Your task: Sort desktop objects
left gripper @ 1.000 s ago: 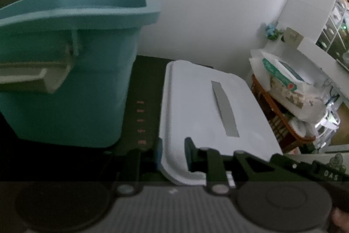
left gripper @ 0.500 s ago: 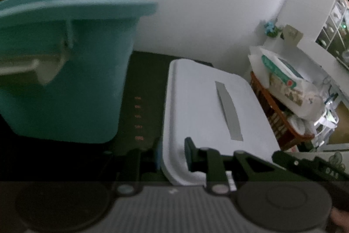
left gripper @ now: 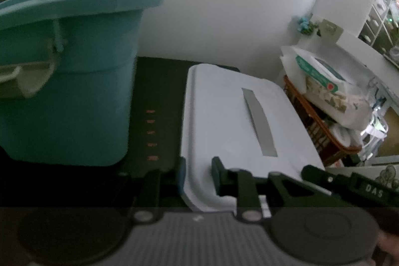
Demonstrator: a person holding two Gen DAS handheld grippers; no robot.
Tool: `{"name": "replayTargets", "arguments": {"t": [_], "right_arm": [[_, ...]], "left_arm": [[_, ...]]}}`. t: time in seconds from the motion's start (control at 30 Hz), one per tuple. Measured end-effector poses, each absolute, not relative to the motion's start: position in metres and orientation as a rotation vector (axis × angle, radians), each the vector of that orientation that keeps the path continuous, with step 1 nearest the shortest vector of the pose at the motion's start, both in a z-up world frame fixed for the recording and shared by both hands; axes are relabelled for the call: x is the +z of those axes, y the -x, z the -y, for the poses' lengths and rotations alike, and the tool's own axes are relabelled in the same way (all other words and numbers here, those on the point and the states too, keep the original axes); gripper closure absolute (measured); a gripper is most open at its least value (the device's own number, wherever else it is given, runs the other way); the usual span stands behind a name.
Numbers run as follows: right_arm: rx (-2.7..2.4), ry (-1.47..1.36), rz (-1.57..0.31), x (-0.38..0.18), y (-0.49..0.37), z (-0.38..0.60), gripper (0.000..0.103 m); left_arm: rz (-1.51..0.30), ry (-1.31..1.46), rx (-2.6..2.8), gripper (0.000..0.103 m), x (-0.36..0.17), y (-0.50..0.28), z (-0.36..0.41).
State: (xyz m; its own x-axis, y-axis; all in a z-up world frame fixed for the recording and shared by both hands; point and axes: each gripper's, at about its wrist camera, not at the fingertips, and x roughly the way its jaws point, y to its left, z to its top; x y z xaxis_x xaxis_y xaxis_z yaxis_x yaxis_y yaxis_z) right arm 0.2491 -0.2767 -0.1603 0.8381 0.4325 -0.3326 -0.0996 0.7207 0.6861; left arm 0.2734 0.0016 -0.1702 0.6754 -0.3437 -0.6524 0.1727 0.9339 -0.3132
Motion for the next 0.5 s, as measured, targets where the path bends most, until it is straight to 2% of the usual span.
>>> {"name": "replayTargets", "arguments": {"t": [0.5], "right_arm": [[0.293,-0.689,-0.514,-0.152,-0.235,0.276,0.047]], "left_arm": [[-0.735,0.221,-0.268,0.078,-0.151,-0.263,-0.01]]}}
